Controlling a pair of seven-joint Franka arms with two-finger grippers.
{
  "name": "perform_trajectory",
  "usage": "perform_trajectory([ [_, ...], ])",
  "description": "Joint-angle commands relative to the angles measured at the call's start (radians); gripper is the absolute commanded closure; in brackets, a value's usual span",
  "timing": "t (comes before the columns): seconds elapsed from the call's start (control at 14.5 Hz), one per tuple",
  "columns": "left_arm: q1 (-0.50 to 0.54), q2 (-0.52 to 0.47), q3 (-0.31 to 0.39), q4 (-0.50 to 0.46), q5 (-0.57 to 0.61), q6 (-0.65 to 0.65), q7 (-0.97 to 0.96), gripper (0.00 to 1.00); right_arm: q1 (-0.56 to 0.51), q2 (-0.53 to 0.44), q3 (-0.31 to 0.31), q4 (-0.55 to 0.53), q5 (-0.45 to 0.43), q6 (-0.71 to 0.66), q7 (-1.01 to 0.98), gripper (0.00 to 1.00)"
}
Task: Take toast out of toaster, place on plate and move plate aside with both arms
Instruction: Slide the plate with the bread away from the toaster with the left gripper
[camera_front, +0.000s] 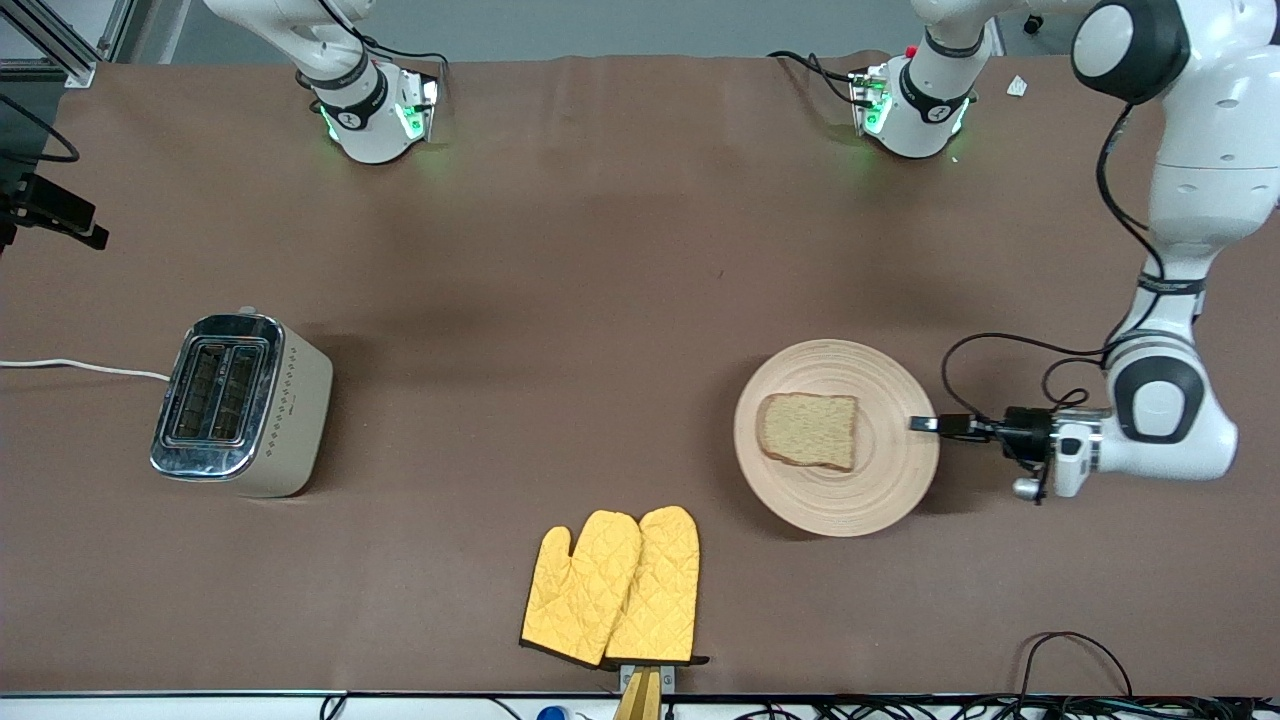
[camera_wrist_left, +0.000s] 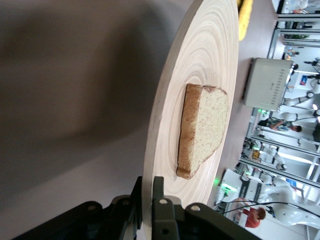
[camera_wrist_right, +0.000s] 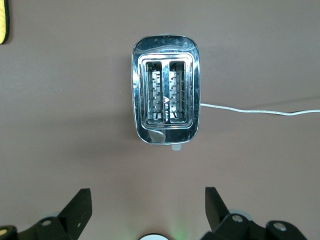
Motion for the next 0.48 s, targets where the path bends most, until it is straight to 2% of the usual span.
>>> perform_trajectory([
  [0.0, 0.056, -0.027, -0.015, -0.009, 0.056, -0.036, 0.055, 0.99, -0.004, 0.007, 0.010, 0.018, 0.014, -0.015, 0.000, 0.00],
  [0.41, 0.164, 0.008, -0.013, -0.009, 0.081, -0.036, 0.152, 0.97, -0.002, 0.007, 0.010, 0.018, 0.015, -0.012, -0.003, 0.00],
])
